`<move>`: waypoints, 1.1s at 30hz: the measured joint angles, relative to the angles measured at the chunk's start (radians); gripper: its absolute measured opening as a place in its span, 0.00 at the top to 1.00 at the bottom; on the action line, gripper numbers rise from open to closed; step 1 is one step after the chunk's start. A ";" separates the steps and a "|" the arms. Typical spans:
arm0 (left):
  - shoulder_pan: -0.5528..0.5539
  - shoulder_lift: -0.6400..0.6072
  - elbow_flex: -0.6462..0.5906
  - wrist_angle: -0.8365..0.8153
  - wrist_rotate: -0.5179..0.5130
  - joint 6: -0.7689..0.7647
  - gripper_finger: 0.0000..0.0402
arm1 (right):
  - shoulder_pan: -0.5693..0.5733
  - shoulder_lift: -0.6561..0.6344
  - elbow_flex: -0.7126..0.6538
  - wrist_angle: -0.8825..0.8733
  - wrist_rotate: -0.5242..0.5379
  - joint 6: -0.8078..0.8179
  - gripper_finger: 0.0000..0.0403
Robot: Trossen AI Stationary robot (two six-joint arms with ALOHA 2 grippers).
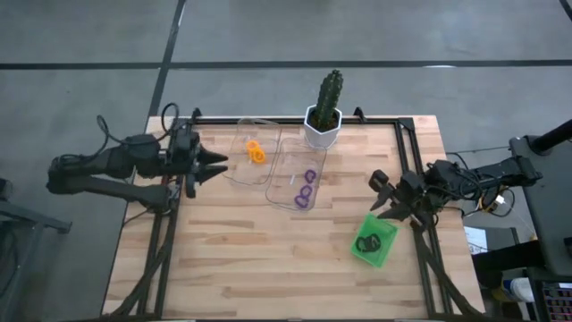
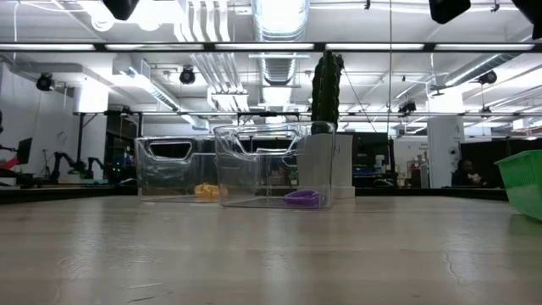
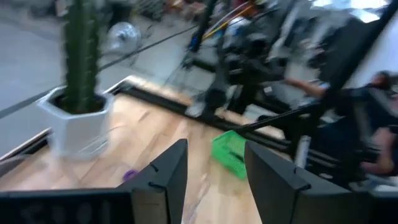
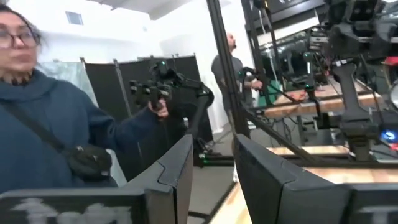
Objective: Sort spring keychains
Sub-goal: Return to Home Position
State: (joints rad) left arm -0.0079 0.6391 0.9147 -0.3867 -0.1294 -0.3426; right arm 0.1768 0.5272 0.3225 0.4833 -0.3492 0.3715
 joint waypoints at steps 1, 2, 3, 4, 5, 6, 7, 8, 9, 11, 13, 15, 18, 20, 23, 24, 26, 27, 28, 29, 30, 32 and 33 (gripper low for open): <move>-0.005 -0.021 -0.030 0.036 0.019 0.008 0.62 | 0.000 -0.006 0.000 -0.017 0.000 -0.012 0.72; -0.009 -0.042 -0.058 0.067 0.039 0.016 0.62 | 0.000 -0.009 0.000 -0.029 0.000 -0.029 0.72; -0.011 -0.065 -0.087 0.090 0.060 0.024 0.62 | 0.000 -0.010 -0.001 -0.032 0.000 -0.043 0.72; -0.012 -0.087 -0.114 0.104 0.081 0.029 0.62 | 0.000 -0.010 -0.001 -0.032 -0.001 -0.051 0.72; -0.012 -0.110 -0.142 0.114 0.100 0.032 0.62 | 0.000 -0.010 -0.001 -0.031 -0.003 -0.054 0.72; -0.012 -0.133 -0.168 0.123 0.113 0.032 0.62 | 0.000 -0.010 -0.001 -0.031 -0.004 -0.054 0.72; -0.013 -0.156 -0.195 0.131 0.121 0.033 0.62 | 0.000 -0.010 -0.001 -0.031 -0.005 -0.053 0.72; -0.013 -0.179 -0.222 0.134 0.121 0.033 0.62 | -0.001 -0.010 -0.001 -0.031 -0.016 -0.054 0.72; -0.013 -0.201 -0.248 0.133 0.121 0.033 0.62 | -0.001 -0.010 -0.001 -0.031 -0.031 -0.054 0.72; -0.013 -0.248 -0.303 0.142 0.121 0.033 0.62 | -0.001 -0.010 -0.001 -0.031 -0.068 -0.058 0.72; -0.013 -0.294 -0.355 0.158 0.121 0.033 0.62 | -0.001 -0.019 -0.001 -0.033 -0.087 -0.069 0.72; -0.013 -0.344 -0.409 0.185 0.121 0.033 0.62 | -0.001 -0.041 -0.001 -0.031 -0.090 -0.089 0.72; -0.013 -0.429 -0.477 0.232 0.121 0.048 0.62 | -0.001 -0.090 -0.001 -0.046 -0.090 -0.104 0.72; -0.013 -0.489 -0.520 0.233 0.121 0.062 0.62 | -0.001 -0.132 -0.002 -0.077 -0.089 -0.110 0.72; -0.013 -0.578 -0.570 0.243 0.121 0.061 0.62 | -0.001 -0.189 -0.009 -0.089 -0.074 -0.119 0.72; -0.013 -0.606 -0.584 0.248 0.121 0.061 0.62 | -0.001 -0.202 -0.017 -0.087 -0.073 -0.118 0.72; -0.013 -0.637 -0.613 0.258 0.121 0.062 0.62 | -0.001 -0.218 -0.045 -0.085 -0.071 -0.118 0.72; -0.013 -0.637 -0.632 0.236 0.122 0.063 0.62 | 0.000 -0.220 -0.064 -0.087 -0.071 -0.113 0.72; -0.013 -0.637 -0.636 0.234 0.122 0.067 0.62 | 0.000 -0.220 -0.083 -0.085 -0.070 -0.103 0.72; -0.013 -0.630 -0.638 0.262 0.122 0.072 0.62 | 0.000 -0.220 -0.101 -0.083 -0.069 -0.088 0.72; -0.013 -0.620 -0.648 0.277 0.122 0.074 0.62 | 0.000 -0.217 -0.120 -0.072 -0.068 -0.074 0.72; -0.013 -0.612 -0.675 0.265 0.121 0.075 0.62 | -0.001 -0.218 -0.160 -0.030 -0.067 -0.039 0.72; -0.013 -0.609 -0.687 0.266 0.121 0.075 0.62 | 0.000 -0.218 -0.181 -0.006 -0.067 -0.035 0.72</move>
State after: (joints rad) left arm -0.0206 0.0305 0.2272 -0.1202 -0.0086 -0.2678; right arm 0.1764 0.3089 0.1420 0.4769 -0.4158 0.3368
